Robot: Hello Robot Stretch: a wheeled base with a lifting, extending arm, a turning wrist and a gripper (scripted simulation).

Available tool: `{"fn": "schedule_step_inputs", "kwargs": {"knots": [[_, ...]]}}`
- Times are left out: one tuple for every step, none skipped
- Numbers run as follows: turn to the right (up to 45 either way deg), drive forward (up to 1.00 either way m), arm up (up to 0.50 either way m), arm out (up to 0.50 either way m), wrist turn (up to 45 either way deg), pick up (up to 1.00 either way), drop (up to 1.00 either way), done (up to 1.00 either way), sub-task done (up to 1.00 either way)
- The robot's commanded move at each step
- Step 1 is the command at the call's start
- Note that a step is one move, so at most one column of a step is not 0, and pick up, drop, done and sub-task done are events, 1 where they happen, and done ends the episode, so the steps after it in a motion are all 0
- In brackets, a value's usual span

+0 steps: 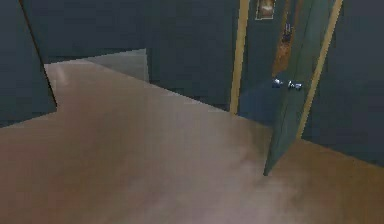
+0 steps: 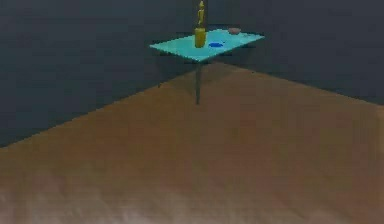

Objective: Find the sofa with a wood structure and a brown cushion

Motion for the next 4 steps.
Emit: {"fn": "schedule_step_inputs", "kwargs": {"knots": [[0.0,1.00,0.00,0.00,0.0,0.00,0.00,0.00,0.00],[3.0,0.00,0.00,0.00,0.0,0.00,0.00,0.00,0.00],[0.0,0.25,0.00,0.00,0.0,0.00,0.00,0.00,0.00],[18.0,0.00,0.00,0.00,0.0,0.00,0.00,0.00,0.00]]}}
